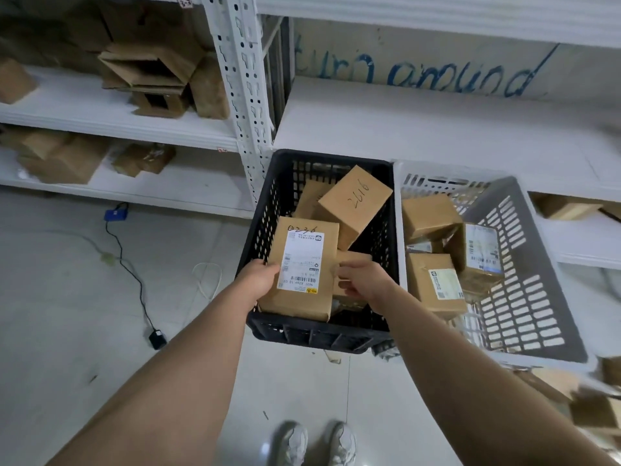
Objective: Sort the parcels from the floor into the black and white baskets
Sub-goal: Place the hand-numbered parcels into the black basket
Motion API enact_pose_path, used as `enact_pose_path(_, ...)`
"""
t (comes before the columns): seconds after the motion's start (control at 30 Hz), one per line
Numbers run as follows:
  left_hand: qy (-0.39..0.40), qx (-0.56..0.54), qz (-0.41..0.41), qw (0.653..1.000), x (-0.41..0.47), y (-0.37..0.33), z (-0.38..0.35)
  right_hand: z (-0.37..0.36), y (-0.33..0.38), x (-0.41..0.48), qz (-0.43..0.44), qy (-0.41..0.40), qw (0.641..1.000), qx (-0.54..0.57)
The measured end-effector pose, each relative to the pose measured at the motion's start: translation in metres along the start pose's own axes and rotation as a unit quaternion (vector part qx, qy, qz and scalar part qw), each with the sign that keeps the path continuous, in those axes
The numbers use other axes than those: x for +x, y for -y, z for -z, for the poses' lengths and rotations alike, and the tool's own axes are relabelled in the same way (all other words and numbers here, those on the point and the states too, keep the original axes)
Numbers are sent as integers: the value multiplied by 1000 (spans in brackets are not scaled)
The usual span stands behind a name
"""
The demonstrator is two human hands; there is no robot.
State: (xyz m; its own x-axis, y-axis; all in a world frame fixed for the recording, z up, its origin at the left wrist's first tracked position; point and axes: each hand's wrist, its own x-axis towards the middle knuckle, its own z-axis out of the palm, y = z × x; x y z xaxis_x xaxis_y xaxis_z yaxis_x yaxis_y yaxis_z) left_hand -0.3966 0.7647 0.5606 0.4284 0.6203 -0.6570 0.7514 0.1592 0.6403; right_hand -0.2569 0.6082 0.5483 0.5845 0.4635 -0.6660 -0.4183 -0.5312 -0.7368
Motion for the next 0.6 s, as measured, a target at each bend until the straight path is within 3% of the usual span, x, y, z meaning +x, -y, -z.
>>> enact_pose_path(0.2,-93,11,-84,992,-19,-41,1,27,12,-37,14,-72,995,71)
enact_pose_path(0.33,-94,-2,-147,985,-37,-74,-24,56,11,-65,52,-120,981,145)
enact_pose_path(0.6,120,-10,-224,967,-101,-123,-156,163,-40,-141,77,-269,922,269)
